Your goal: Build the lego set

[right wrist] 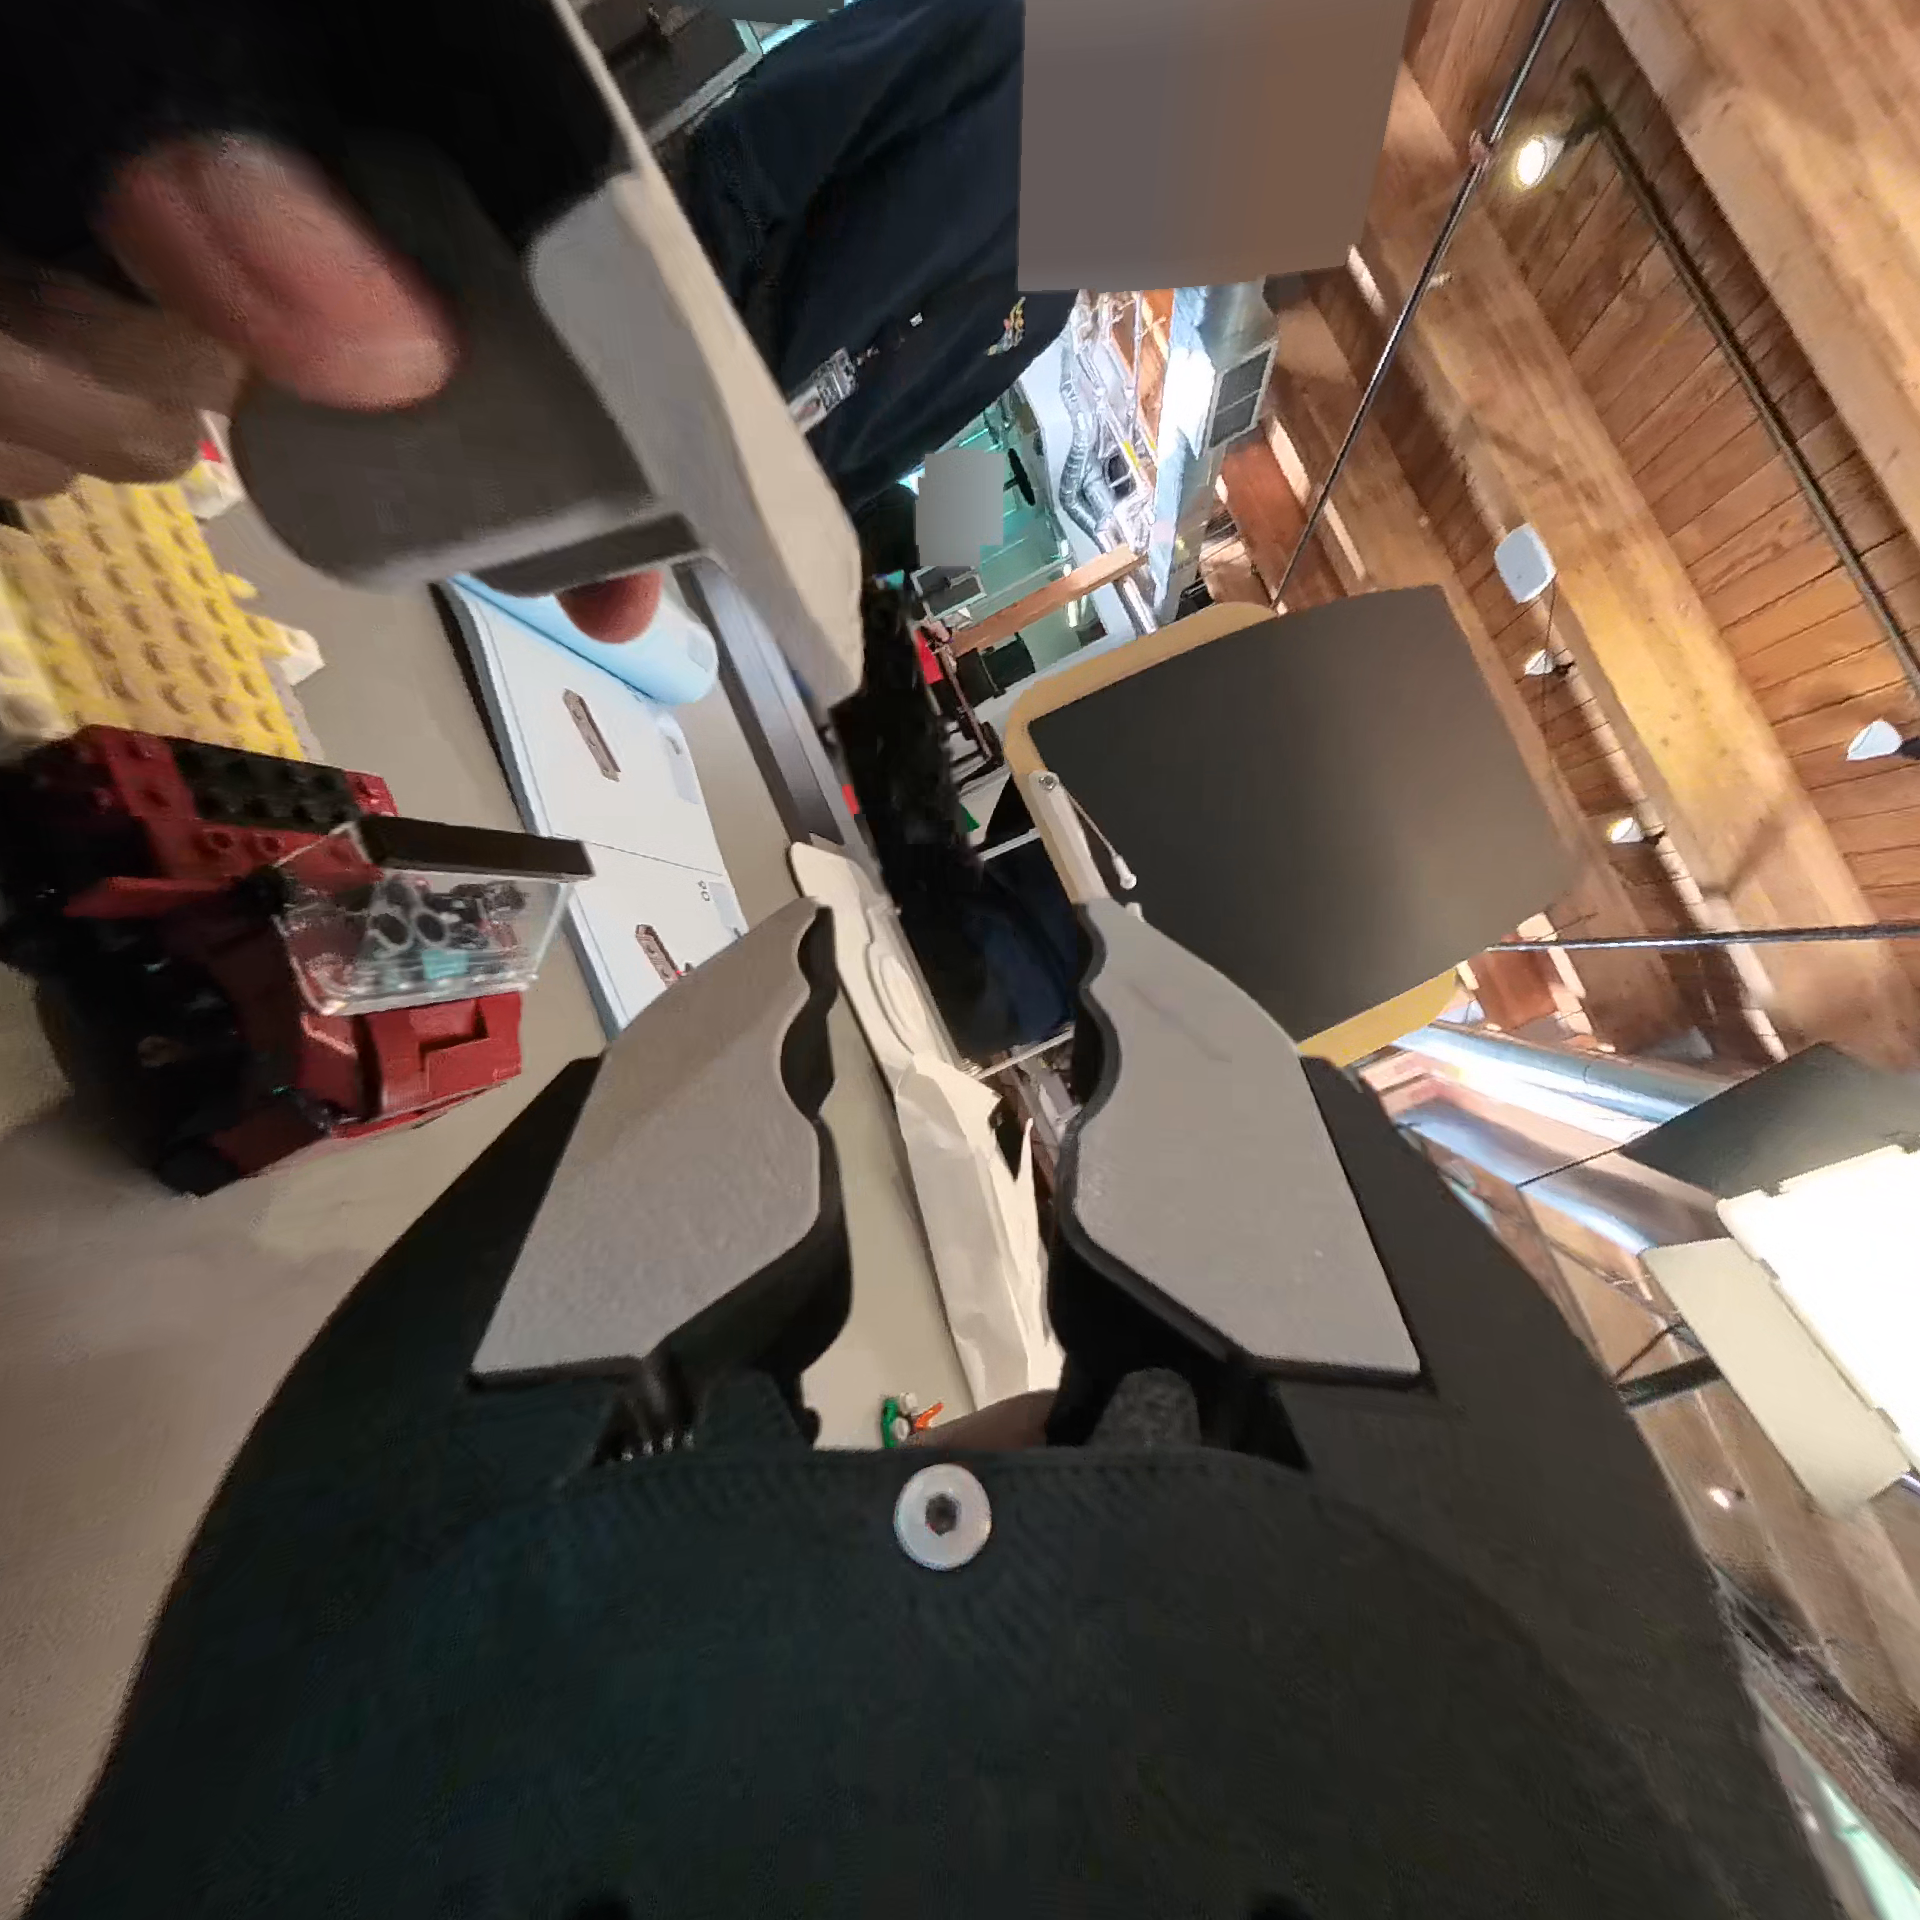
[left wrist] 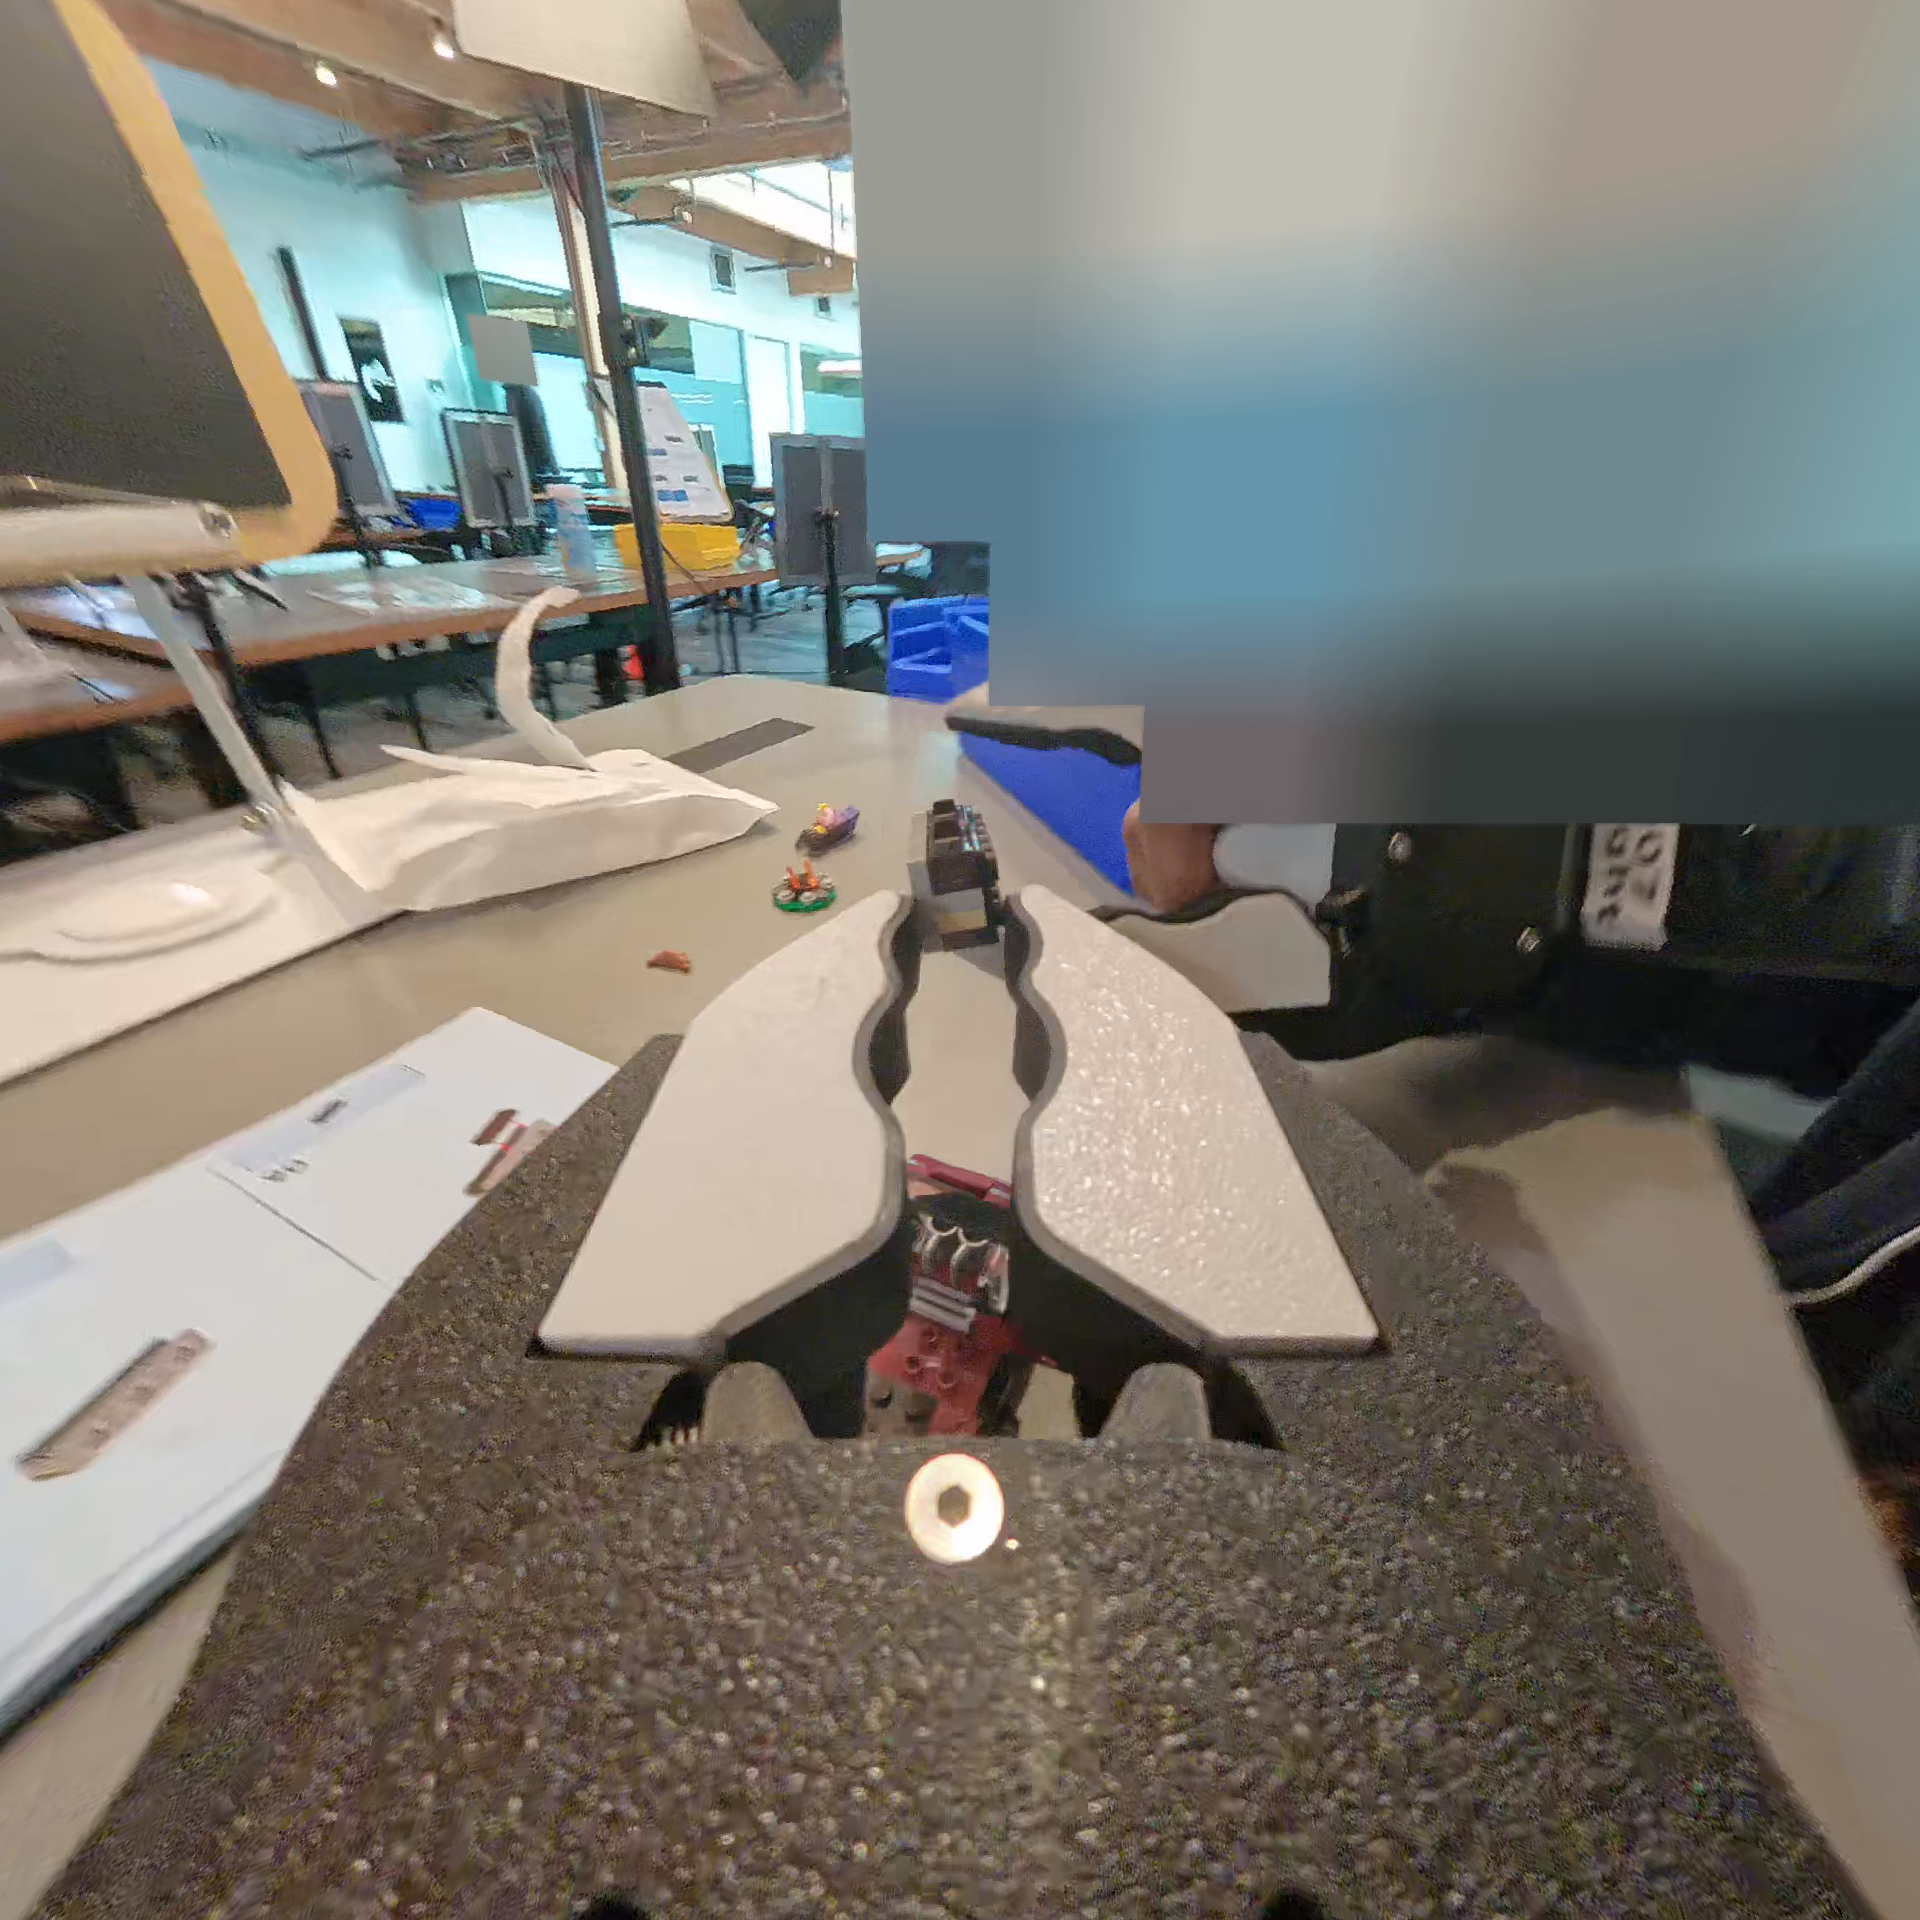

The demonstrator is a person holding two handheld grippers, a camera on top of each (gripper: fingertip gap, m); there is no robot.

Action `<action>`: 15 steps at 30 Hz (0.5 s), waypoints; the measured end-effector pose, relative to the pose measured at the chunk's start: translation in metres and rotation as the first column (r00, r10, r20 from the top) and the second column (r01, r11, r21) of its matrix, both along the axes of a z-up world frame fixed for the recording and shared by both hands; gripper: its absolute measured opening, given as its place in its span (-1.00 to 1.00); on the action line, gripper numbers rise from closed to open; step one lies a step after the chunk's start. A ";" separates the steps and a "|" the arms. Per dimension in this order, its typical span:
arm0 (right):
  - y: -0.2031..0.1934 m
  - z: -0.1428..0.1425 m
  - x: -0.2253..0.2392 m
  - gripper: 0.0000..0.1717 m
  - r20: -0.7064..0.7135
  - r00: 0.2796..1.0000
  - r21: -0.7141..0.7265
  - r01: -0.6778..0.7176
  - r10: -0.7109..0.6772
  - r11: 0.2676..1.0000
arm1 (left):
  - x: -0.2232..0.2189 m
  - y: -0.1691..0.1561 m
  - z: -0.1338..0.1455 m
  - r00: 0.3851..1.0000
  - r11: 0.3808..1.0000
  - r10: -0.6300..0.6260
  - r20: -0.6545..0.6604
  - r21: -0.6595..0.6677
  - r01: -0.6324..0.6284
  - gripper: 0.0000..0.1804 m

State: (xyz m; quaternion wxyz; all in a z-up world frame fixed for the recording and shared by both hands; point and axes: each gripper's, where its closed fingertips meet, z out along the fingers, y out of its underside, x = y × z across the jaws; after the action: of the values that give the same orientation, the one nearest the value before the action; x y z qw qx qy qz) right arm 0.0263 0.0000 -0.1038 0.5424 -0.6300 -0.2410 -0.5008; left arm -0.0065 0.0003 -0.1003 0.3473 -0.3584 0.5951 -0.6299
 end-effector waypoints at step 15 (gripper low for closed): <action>0.002 -0.005 -0.007 -0.56 0.034 0.999 -0.028 -0.025 0.026 0.999 | 0.004 0.018 0.006 0.997 0.972 -0.045 -0.058 -0.232 0.030 -0.83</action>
State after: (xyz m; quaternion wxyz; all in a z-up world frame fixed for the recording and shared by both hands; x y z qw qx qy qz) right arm 0.0193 0.0021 -0.1093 0.5357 -0.6257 -0.2652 -0.5013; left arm -0.0026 0.0179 -0.0946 0.2726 -0.4045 0.5351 -0.6897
